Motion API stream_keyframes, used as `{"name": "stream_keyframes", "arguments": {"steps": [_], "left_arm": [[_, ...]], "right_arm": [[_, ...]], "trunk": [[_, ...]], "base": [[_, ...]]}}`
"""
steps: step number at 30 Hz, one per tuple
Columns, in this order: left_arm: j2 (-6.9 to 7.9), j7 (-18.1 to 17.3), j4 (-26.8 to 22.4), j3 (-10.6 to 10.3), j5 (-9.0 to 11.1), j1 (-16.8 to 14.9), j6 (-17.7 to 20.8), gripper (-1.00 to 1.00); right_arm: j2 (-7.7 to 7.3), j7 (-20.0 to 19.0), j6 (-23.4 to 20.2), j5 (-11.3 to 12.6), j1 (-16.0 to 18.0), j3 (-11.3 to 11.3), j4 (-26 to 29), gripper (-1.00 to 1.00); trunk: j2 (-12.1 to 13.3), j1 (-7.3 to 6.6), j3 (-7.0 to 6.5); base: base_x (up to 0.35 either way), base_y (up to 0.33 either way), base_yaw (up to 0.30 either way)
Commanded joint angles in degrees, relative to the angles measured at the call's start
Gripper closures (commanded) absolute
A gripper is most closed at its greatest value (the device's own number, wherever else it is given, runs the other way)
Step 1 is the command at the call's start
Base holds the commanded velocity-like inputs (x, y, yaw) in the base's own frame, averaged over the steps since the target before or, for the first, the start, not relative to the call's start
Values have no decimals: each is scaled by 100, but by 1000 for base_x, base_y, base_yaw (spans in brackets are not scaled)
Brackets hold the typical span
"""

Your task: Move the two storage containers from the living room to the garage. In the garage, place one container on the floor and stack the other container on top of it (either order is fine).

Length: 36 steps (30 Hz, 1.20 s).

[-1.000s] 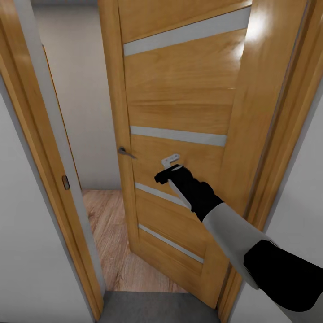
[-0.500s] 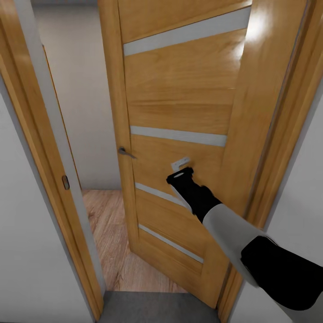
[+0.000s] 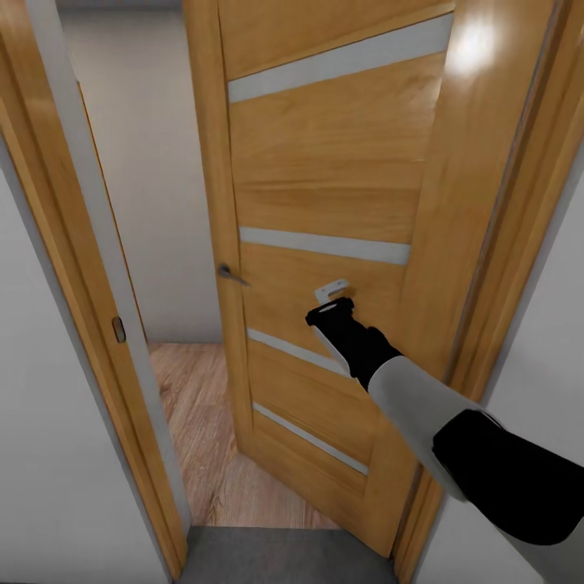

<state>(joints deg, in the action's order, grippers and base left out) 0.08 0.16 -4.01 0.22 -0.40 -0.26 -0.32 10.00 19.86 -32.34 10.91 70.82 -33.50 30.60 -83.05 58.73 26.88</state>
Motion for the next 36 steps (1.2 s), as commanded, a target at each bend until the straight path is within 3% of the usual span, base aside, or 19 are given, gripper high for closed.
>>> {"name": "stream_keyframes", "arguments": {"steps": [1,13,18,30,36], "left_arm": [[0,2,-3,1,-4,0,-3,-100],[0,2,-3,2,-4,0,-3,-100],[0,2,-3,3,-4,3,-3,-100],[0,2,-3,-2,-4,0,-3,-100],[-2,2,-3,3,-4,0,-3,-100]], "right_arm": [[0,80,-50,-144,40,-36,-42,-100],[0,72,267,-19,709,-31,-969,-100],[0,72,320,14,804,-32,-1108,-100],[0,72,330,7,915,-12,-1006,-100],[0,-194,271,148,908,0,-515,-100]], "trunk": [[-3,0,5],[-3,0,5],[-3,0,5],[-3,0,5],[-3,0,5]], "base": [[0,0,0],[0,0,0],[0,0,0],[0,0,0],[0,0,0]]}}
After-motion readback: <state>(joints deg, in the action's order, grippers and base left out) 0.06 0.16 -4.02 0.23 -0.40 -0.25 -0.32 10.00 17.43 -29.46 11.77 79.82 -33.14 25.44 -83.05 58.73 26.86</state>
